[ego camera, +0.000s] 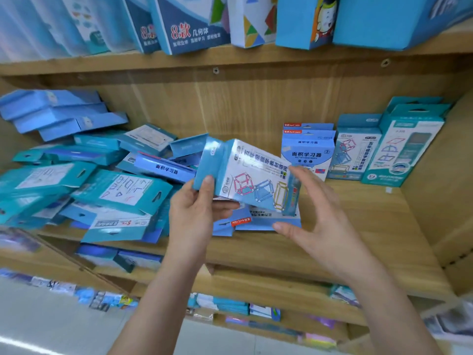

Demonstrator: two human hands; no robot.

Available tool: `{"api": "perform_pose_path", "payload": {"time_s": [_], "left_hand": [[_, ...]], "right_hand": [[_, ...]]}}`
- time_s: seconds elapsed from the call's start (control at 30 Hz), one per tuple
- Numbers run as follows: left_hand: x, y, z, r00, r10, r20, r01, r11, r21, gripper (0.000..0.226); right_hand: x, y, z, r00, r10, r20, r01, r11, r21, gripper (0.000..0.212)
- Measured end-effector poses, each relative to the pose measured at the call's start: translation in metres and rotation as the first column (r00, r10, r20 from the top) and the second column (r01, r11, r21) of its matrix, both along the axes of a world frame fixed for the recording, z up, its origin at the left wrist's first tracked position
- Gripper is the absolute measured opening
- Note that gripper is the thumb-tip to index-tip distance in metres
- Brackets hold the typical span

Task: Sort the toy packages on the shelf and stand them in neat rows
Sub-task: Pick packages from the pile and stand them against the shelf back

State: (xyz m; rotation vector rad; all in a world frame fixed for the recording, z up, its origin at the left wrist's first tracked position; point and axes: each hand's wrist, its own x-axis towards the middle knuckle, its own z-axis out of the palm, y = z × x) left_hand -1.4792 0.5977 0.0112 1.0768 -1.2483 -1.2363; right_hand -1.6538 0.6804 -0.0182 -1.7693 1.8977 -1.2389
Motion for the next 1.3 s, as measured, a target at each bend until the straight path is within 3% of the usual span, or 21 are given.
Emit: {"api": "perform_pose_path", "payload": {"time_s": [0.13,0.33,0.47,0.6,0.73,0.9,1.03,1.17,1.3], "left_hand": [[0.023,-0.003,0.003,0.992,-0.082,-0.097,0.087,0.995,0.049,0.020],[0.047,-0.010,0.007,0.979,-0.190,-0.077,0.193,0.981,0.028,0.023],[0.047,-0.012,0.009,0.968,-0.240,-0.069,0.239,0.971,-0.017,0.026],[0.035,-0.007,0.007,0.947,-0.320,-0.033,0.318,0.946,-0.060,0.031],[0.006,0.001,-0.001,0.916,-0.402,-0.005,0.398,0.909,-0.126,0.049],[-0.040,0.007,-0.014,0.805,-0.582,0.116,0.593,0.786,-0.175,0.016],[-0.076,0.006,-0.023,0.778,-0.527,0.342,0.613,0.755,-0.233,0.022],[-0.107,-0.014,-0.025,0.804,-0.385,0.453,0.529,0.811,-0.250,0.021],[-0.135,-0.049,-0.028,0.780,-0.191,0.596,0.442,0.843,-0.307,0.038]], "right_hand": [[0.023,-0.002,0.006,0.978,-0.085,-0.189,0.084,0.996,-0.015,0.090],[0.054,0.003,0.019,0.943,-0.144,-0.299,0.160,0.987,0.030,0.090],[0.068,0.010,0.025,0.958,-0.138,-0.252,0.168,0.981,0.099,0.100],[0.073,0.012,0.021,0.964,-0.195,-0.182,0.210,0.976,0.065,0.108],[0.063,0.022,0.022,0.956,-0.258,-0.137,0.271,0.959,0.084,0.123],[0.023,0.027,0.018,0.905,-0.420,-0.059,0.424,0.903,0.069,0.104],[-0.030,0.024,0.008,0.818,-0.571,-0.076,0.576,0.808,0.126,0.092],[-0.085,0.005,0.004,0.729,-0.663,-0.170,0.684,0.713,0.154,0.093],[-0.120,-0.033,-0.001,0.677,-0.680,-0.280,0.729,0.672,0.130,0.095]]}}
